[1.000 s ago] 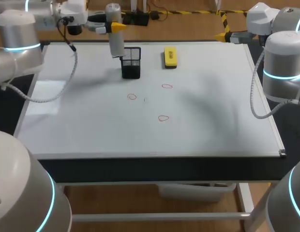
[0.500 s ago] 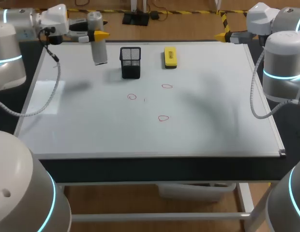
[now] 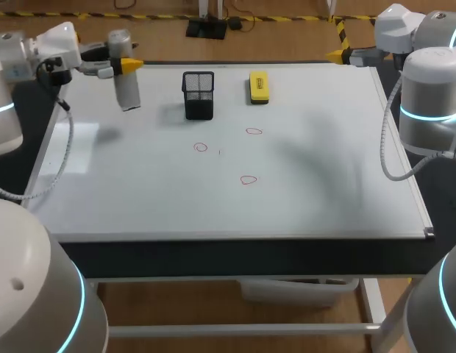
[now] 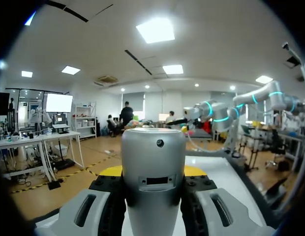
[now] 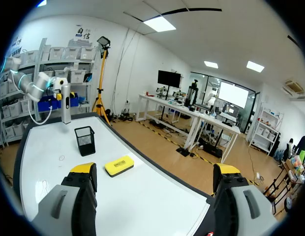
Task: Pick up the inspection probe, press it on each red-marked spot on the whiteboard one by one, put down the probe, pick up the eraser, and wipe off all the red marks.
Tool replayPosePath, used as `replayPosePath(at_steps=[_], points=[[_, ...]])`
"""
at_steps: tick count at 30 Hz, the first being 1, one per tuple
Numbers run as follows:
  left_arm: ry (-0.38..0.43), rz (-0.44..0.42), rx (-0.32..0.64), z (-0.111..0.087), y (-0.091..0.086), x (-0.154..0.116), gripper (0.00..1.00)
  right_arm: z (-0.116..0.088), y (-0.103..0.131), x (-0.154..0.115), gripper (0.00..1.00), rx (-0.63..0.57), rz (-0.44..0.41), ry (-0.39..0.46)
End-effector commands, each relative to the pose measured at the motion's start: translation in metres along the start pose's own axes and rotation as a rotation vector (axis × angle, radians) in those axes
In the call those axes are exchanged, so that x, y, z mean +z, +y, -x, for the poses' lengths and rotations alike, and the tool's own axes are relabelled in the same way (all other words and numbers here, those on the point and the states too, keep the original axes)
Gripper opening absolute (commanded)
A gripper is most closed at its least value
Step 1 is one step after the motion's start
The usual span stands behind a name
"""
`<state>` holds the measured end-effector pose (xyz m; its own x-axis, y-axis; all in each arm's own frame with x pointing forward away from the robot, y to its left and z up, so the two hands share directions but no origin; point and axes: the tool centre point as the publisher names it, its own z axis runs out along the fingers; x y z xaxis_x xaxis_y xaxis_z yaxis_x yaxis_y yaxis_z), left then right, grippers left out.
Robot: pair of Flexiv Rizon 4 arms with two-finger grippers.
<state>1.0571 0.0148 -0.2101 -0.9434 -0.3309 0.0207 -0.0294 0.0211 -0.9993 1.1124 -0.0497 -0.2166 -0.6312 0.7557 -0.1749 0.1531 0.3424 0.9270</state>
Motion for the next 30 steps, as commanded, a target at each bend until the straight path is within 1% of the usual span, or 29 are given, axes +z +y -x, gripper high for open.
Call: replayPosePath(at_steps=[1, 5, 21, 22, 25, 30], points=[[-0.067, -0.005, -0.001, -0.004, 0.000, -0.009, 0.00, 0.001, 0.000, 0.000, 1.00, 0.000, -0.002, 0.002], [-0.085, -0.006, -0.010, 0.000, 0.001, -0.013, 0.00, 0.001, 0.000, 0.000, 1.00, 0.000, -0.002, 0.002], [-0.085, -0.006, -0.010, 0.000, 0.001, -0.013, 0.00, 0.001, 0.000, 0.000, 1.00, 0.000, -0.002, 0.002], [-0.085, -0.006, -0.010, 0.000, 0.001, -0.013, 0.00, 0.005, 0.000, 0.002, 1.00, 0.004, 0.010, 0.015], [-0.085, -0.006, -0.010, 0.000, 0.001, -0.013, 0.00, 0.017, -0.003, 0.008, 1.00, 0.009, 0.003, 0.034], [-0.085, -0.006, -0.010, 0.000, 0.001, -0.013, 0.00, 0.034, -0.007, 0.023, 1.00, 0.008, -0.030, 0.096]])
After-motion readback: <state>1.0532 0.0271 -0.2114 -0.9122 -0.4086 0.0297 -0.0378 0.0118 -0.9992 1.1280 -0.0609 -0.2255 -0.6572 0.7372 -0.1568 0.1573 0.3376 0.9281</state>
